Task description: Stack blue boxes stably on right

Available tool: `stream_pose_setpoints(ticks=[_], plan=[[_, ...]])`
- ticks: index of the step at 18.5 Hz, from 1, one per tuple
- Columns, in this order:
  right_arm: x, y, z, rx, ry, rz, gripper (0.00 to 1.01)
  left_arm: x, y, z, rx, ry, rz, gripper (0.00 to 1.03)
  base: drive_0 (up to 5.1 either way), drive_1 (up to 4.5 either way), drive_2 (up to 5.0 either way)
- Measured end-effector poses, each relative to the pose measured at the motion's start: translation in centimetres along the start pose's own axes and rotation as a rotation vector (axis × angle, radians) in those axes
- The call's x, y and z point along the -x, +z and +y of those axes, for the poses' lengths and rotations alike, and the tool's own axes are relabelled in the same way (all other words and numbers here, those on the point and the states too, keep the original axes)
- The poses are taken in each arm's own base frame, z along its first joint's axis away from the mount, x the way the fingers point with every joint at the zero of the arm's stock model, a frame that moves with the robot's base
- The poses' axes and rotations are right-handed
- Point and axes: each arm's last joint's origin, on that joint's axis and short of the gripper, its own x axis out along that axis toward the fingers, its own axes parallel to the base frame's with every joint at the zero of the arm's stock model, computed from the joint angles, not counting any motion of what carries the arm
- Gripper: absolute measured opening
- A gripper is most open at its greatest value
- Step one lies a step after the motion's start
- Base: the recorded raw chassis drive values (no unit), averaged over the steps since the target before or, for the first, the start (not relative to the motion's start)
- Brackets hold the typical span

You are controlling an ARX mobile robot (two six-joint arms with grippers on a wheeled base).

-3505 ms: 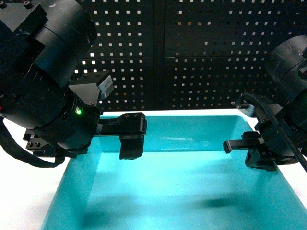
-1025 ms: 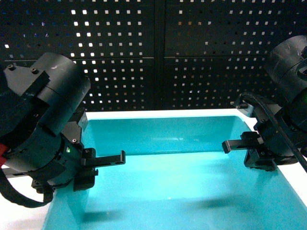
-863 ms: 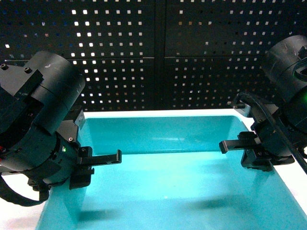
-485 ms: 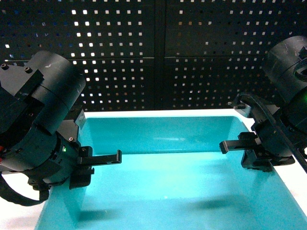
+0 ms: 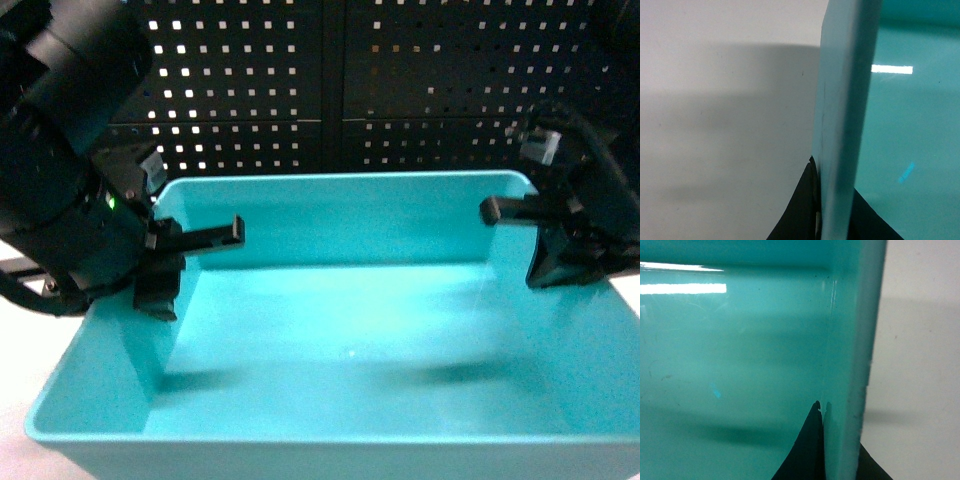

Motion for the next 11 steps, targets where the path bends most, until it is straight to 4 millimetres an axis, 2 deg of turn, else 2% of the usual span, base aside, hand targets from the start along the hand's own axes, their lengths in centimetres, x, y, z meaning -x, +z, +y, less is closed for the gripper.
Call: stream_pose_setpoints(ticks=[1, 4, 11], plan=[[1.3, 0.4, 0.1, -0.007, 0.007, -0.013, 0.02, 1.3, 0.8, 0.0, 0.006, -0.01, -0.008, 0.07, 0.0, 0.0, 0.0], [2.0, 0.7, 0.3, -0.028, 0.019, -0.015, 0.02, 3.1, 2.2, -0.2, -0.012, -0.014, -0.04, 0.07, 0.0, 0.0, 0.0], [1.2, 0.6, 0.1, -0.073, -0.006, 0.003, 0.02, 3.4, 2.6, -0.2, -0.047, 0.002, -0.065, 0.07, 0.0, 0.0, 0.0]])
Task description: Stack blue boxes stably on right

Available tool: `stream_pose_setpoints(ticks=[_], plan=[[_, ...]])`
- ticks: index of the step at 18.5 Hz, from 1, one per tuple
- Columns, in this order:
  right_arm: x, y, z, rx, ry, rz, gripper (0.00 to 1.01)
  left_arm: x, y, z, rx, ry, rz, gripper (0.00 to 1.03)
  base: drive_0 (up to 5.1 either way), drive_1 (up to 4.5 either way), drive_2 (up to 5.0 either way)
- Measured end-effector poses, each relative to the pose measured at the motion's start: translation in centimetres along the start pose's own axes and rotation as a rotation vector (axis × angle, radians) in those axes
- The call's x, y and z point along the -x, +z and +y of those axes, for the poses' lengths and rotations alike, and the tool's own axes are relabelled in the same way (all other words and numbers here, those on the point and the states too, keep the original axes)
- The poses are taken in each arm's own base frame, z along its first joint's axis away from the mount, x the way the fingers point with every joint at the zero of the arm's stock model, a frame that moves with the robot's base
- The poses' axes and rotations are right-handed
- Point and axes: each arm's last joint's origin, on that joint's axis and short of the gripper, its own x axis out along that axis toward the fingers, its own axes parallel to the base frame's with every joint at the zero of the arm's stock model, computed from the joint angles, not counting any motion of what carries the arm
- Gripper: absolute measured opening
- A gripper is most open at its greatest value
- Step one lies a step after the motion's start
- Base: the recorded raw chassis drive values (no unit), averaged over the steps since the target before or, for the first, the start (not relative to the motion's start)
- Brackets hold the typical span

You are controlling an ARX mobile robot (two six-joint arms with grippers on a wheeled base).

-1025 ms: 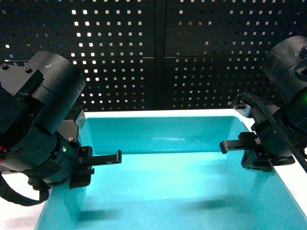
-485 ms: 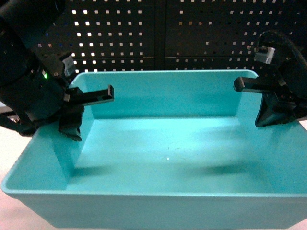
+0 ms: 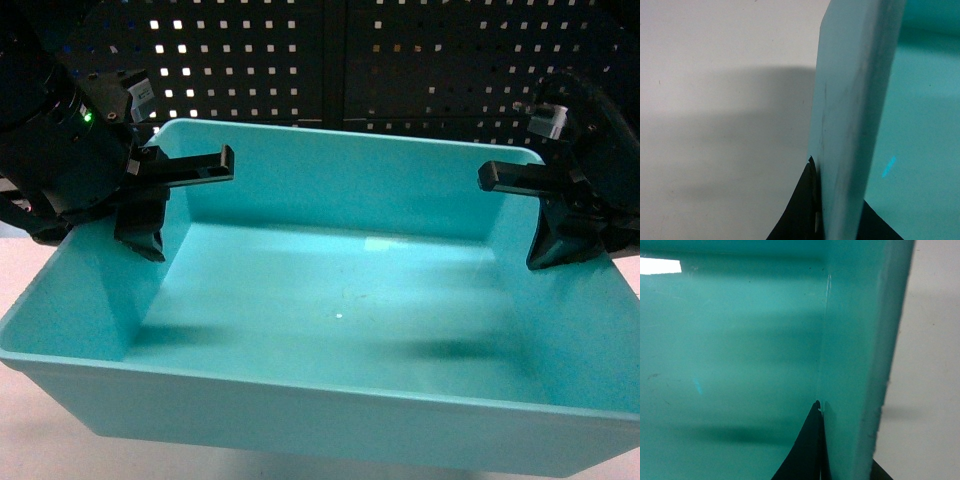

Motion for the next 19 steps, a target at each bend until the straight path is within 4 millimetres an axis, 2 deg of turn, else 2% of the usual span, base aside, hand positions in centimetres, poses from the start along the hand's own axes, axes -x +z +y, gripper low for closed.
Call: stream_pose_setpoints(ticks=[14, 19], plan=[[0.0, 0.0, -0.01, -0.003, 0.0, 0.0, 0.02, 0.0, 0.01, 0.0, -0.002, 0.0, -0.001, 0.07, 0.0, 0.0, 0.0], [0.0, 0.0, 0.05, -0.001, 0.002, -0.001, 0.02, 0.0, 0.0, 0.01, -0.002, -0.001, 0.001, 0.07, -1.4, -1.44, -1.4]])
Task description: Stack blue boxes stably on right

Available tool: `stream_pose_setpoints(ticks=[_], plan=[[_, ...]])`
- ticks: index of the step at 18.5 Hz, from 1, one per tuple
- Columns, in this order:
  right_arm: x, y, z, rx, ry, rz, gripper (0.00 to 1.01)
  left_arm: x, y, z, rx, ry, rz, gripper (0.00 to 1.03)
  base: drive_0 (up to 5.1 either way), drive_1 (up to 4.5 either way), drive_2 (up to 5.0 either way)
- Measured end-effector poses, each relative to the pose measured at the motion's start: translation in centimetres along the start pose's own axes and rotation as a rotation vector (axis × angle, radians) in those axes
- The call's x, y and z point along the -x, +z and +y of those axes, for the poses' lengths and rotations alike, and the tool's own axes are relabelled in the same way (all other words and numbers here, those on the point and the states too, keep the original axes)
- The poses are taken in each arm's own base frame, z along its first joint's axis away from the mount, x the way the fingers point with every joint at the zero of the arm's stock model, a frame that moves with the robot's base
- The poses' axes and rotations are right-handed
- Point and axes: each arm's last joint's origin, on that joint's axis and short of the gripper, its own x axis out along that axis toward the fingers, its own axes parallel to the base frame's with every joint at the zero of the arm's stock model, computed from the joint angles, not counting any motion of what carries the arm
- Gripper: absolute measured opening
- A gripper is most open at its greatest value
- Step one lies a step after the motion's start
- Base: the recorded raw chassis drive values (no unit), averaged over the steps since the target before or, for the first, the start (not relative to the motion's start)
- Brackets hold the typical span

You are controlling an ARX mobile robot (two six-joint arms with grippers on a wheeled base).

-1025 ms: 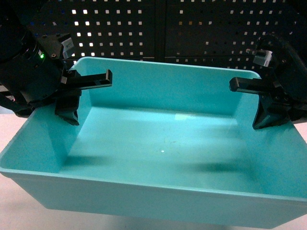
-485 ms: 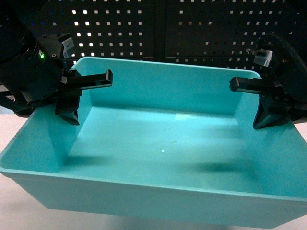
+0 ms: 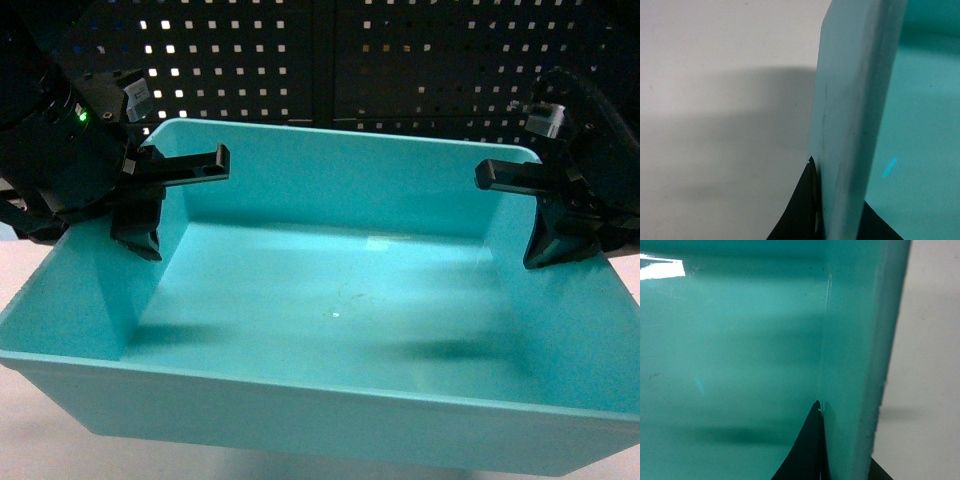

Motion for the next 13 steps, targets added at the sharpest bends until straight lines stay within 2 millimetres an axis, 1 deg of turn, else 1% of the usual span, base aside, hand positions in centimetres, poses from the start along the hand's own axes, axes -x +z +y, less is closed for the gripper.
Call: stream_pose_setpoints(ticks=[6, 8, 13], plan=[[0.0, 0.0, -0.03, -0.001, -0.002, 0.001, 0.02, 0.0, 0.01, -0.01, 0.0, 0.0, -0.002, 0.07, -2.2, -2.22, -2.2], [0.0, -0.03, -0.07, -0.002, -0.003, 0.004, 0.02, 0.01, 0.0, -0.1, -0.002, -0.002, -0.004, 0.07, -1.5, -2.52, -0.5], [-0.2, 0.01, -0.03, -0.001, 0.0, 0.002, 0.02, -0.04, 0.08, 0.0, 0.0, 0.001, -0.004, 0.07, 1.6, -6.41, 0.5]])
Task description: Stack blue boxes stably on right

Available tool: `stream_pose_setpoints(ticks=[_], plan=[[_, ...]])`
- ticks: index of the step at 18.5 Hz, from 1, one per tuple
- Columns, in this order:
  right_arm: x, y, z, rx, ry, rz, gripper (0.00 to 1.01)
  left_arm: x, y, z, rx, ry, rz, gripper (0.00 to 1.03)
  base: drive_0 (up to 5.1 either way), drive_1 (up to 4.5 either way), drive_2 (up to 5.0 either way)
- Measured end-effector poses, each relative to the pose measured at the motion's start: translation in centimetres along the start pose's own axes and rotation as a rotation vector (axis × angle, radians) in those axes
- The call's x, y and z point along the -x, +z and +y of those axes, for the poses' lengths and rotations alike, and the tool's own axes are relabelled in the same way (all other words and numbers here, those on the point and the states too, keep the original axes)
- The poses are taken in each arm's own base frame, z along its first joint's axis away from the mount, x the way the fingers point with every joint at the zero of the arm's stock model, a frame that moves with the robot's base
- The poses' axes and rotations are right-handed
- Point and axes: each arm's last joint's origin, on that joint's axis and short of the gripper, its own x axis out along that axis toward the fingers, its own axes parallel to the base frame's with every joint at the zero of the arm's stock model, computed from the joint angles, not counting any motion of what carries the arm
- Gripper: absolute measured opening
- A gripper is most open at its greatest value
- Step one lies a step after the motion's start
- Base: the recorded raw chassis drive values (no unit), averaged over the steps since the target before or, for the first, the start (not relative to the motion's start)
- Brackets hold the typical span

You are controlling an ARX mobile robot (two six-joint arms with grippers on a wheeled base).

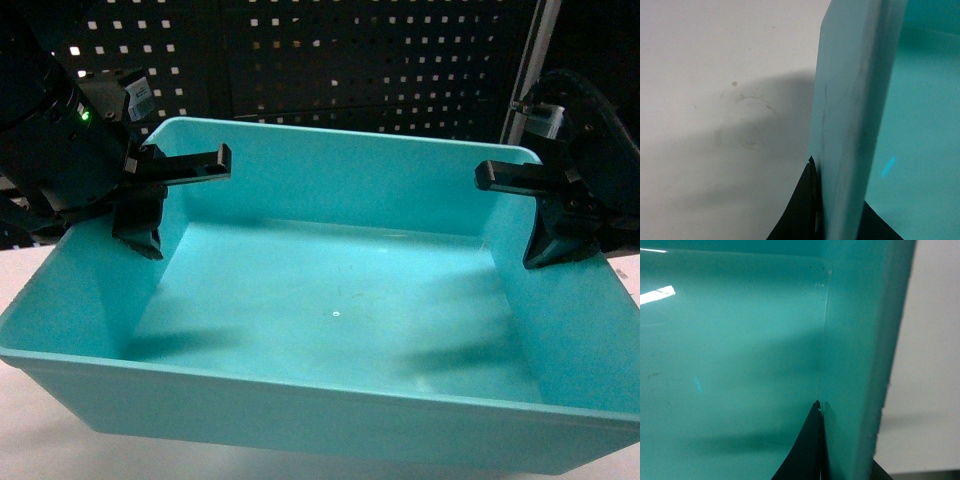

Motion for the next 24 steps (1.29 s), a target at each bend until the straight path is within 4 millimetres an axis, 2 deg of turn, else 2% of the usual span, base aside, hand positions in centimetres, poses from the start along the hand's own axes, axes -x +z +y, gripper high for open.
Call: stream_pose_setpoints(ticks=[6, 24], plan=[[0.0, -0.05, -0.05, -0.004, -0.003, 0.005, 0.02, 0.0, -0.02, -0.03, -0.001, 0.0, 0.001, 0.07, 2.1, -6.32, -0.7], [0.09, -0.03, -0.06, -0.004, -0.008, 0.001, 0.02, 0.0, -0.05, -0.16, -0.003, -0.002, -0.001, 0.07, 3.1, -5.52, -2.0]])
